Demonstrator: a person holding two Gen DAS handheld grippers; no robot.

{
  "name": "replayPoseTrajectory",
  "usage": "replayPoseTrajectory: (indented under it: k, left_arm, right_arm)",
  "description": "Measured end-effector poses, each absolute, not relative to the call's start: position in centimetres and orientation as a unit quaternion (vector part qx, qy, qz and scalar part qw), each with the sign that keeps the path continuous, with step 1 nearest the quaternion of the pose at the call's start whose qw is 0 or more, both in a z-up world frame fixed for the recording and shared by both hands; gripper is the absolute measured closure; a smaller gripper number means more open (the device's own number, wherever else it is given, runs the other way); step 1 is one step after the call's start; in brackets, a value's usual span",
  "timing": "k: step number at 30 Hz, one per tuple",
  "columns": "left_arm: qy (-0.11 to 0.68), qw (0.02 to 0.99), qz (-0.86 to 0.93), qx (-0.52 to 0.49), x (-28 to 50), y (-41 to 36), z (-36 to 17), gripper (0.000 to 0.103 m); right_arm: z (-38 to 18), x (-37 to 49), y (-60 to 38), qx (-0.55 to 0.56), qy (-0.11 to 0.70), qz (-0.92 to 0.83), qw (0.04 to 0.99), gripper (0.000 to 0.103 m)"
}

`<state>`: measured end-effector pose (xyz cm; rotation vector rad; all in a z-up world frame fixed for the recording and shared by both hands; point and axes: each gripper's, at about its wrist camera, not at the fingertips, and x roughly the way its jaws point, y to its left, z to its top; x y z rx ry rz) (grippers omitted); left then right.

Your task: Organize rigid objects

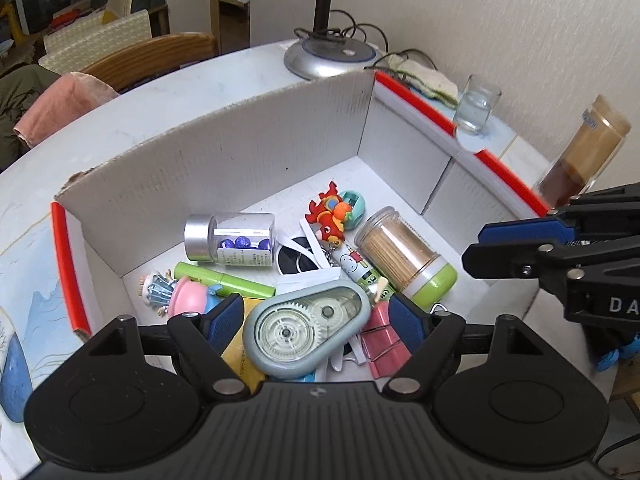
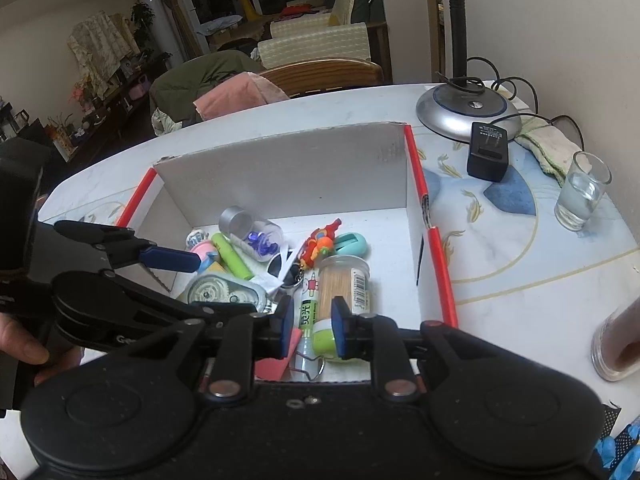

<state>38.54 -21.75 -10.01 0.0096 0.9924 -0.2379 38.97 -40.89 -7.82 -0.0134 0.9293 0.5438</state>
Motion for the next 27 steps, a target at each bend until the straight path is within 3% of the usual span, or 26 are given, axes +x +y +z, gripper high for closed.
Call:
replayPoseTrajectory:
  k: [6,8,21,27]
  left_arm:
    - [0.456,0.883,-0.112,-0.006,36.7,-21.1,-8.7,0.024]
    - [0.448,0.887,-0.11,-0.01,36.0,-20.8,-8.1,0.019]
    - [0.373,0.922,-0.089,-0.045,29.5,-17.7,-3.4,0.019]
    - [0.351,0.932,-0.078,-0.05,26.3,-16.0,-2.0,0.012]
  right_arm:
    - [-7.0,38.1,-40.6,-0.007,0.435,0.266,0.86,0.081]
    - [-6.6,37.7,-40.4,-0.009,0.431,0.269,0.861,0.08]
    - [-3.6,33.8,-38.7,-0.014,0.396,0.288,0.872,0.076]
    - [-2.5,31.5,-37.4,-0.008,0.381,0.284,0.88,0.064]
